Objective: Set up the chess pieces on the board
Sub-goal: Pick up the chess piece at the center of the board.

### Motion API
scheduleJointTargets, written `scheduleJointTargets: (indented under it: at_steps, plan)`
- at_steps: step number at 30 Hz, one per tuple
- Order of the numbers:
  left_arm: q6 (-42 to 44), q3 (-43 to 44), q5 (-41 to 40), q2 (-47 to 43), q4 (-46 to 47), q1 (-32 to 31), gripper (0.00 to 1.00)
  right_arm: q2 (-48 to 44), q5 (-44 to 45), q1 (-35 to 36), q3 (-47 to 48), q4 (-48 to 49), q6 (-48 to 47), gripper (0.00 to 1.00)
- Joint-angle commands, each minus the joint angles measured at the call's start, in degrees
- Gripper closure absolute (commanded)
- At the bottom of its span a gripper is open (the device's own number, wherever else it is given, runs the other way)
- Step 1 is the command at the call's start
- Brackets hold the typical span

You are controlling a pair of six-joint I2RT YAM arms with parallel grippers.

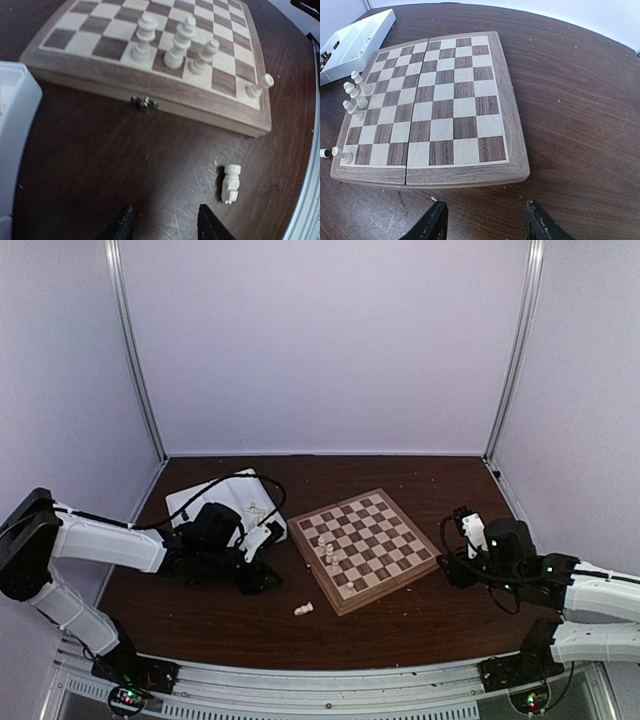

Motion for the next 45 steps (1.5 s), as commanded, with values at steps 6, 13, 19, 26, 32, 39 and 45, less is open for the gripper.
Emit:
scheduleJointTargets:
  at_steps: [6, 13, 19, 26, 32, 39, 45]
  plan:
    - [4.51, -4.88, -2.21, -4.47, -3.24, -9.20, 0.40, 0.48, 0.12, 0.30, 1.13, 1.26, -0.21, 0.46]
    - [11.75, -8.91, -13.88, -4.03, 6.09, -22.63, 0.02, 1.32, -0.04, 0.39, 1.51, 1.17, -0.20, 0.46]
    - [12.82, -8.52, -16.80, 0.41, 11.33, -24.45, 0.14, 1.29, 0.00, 0.33, 1.42, 1.12, -0.21, 0.46]
    - [13.36, -5.36, -15.46, 8.24, 14.83, -29.63, 0.16, 0.52, 0.31, 0.37, 1.20, 0.94, -0.11, 0.46]
    - [12.48, -4.94, -11.88, 9.73, 16.83, -31.38, 0.16, 0.38, 0.31, 0.40, 1.13, 0.97, -0.16, 0.46]
    - [12.72, -3.99, -11.52, 8.64, 12.42, -31.45, 0.16, -1.15, -6.43, 0.64, 1.48, -0.02, -0.17, 0.52]
    - [11.50, -5.19, -10.16, 3.52, 6.73, -31.45, 0.16, -3.82, -10.05, 20.08, -2.03, 0.95, 6.13, 0.42]
